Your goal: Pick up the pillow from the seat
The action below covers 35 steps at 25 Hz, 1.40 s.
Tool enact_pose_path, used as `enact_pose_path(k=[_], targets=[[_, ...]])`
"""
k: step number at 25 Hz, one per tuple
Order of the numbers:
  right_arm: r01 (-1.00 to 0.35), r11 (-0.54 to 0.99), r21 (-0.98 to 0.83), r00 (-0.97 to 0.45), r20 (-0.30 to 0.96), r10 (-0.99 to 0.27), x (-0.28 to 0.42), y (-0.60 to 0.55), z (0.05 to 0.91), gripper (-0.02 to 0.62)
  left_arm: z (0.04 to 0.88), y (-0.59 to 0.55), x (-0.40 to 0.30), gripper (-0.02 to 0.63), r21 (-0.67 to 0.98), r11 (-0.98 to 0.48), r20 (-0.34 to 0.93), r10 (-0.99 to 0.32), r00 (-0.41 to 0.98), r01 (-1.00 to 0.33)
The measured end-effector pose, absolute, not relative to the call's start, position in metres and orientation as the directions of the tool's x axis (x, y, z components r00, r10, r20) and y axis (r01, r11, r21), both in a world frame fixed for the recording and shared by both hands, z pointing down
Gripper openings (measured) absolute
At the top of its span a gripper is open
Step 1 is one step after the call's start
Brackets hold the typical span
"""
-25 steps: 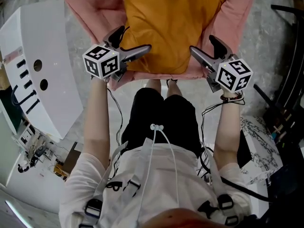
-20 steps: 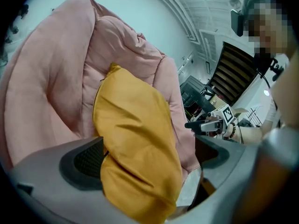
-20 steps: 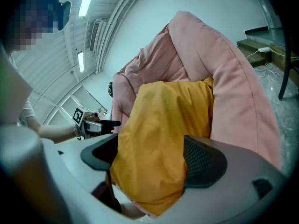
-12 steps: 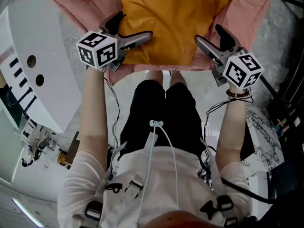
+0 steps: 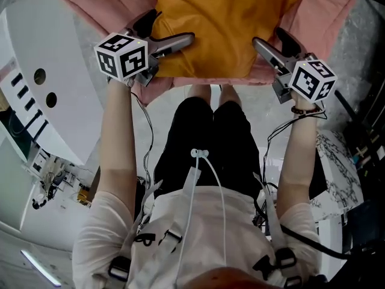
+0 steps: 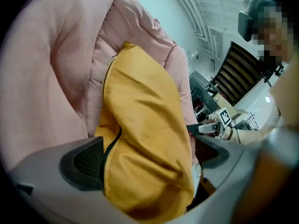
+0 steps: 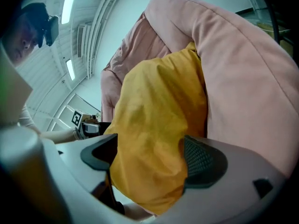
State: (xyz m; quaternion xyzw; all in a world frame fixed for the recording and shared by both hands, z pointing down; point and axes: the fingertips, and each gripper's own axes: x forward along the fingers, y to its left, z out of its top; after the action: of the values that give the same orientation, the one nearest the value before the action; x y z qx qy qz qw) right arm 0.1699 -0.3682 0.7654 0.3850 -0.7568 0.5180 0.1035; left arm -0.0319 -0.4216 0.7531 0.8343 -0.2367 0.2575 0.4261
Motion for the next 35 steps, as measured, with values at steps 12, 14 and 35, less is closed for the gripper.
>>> enact_pose_path(k=[12,14,35], targets=[[-0.707,0.063,-0.704,-0.669,0.637,-0.384,0.16,-0.375,0.823,0.451,0.788,-0.429,-0.042,0.588,0.607,-0.504,0.685,-0.059,0.726,-0.614],[-0.697,0.043,-0.715,-0.678,0.639,-0.362,0.159,-0.374,0.833,0.456,0.791,-0.427,-0.042,0.588,0.616,-0.496,0.688,-0.04,0.725,-0.612],[-0.768,0.079,-0.635,-0.594,0.662,-0.458,0.128,-0.399,0.874,0.252,0.857,-0.424,-0.036,0.491,0.508,-0.555,0.808,0.043,0.587,-0.659]])
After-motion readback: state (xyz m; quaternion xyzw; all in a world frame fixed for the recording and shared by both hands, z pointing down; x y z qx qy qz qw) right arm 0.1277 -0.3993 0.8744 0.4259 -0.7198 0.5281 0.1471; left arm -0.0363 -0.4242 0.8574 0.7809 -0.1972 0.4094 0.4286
